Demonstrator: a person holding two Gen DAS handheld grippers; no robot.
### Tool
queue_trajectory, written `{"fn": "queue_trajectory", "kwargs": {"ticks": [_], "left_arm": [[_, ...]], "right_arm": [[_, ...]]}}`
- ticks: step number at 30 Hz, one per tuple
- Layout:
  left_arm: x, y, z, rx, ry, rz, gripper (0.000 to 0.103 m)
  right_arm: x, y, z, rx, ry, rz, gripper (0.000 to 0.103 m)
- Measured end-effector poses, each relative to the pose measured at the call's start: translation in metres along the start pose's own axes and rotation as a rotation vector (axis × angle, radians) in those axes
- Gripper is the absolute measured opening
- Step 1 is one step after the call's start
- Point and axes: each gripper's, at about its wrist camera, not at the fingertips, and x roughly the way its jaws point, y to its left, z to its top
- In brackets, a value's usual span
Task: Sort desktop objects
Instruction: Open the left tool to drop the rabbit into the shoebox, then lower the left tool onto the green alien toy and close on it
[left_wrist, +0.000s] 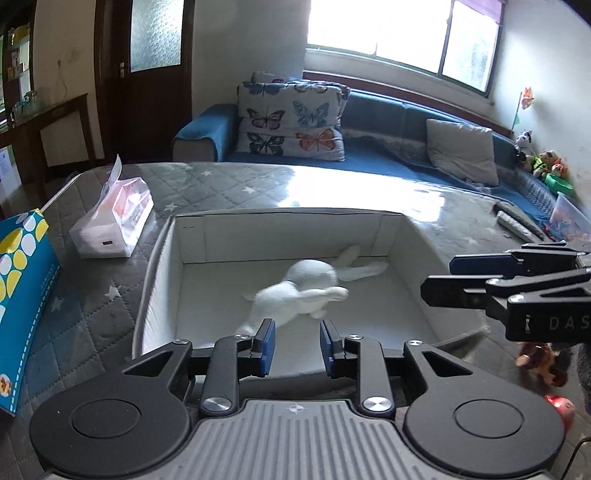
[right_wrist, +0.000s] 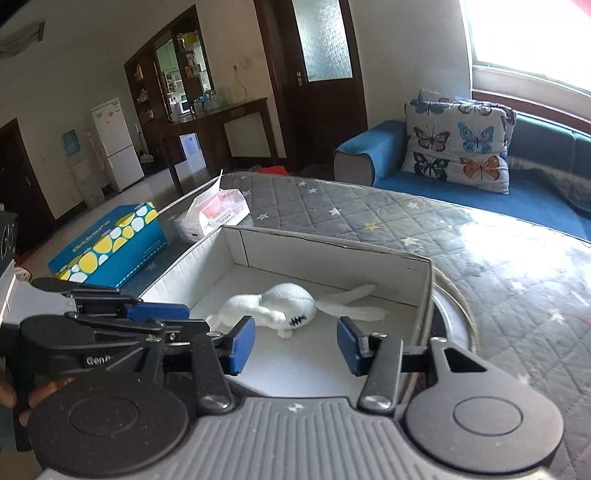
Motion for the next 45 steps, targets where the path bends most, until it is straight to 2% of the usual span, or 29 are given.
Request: {"fn": "queue_trajectory", "kwargs": {"ticks": [6,17,28,45], "left_arm": [[-0.017,-0.026,-0.017,0.021,-0.003,-0.032,0.029],[-0.025,-0.059,-0.052,0.007,0.034,-0.121,0.029],[-0.022,-0.068,-0.071,-0.026,0.074,-0.167,0.029],[-0.014,-0.074,-0.075,-0.048,0.102,-0.218,0.029]], "right_arm": [[-0.036,-0.002,-0.027,-0.027,-0.015,-0.004,0.059],[-0.078,0.004,-0.092,-0.048,-0.001,-0.013,0.062],[-0.071,0.028,-0.124,-0.121,0.005,-0.007,0.062],[-0.037,0.040,-0.130,-0.157,0.038,-0.044,0.062]]}}
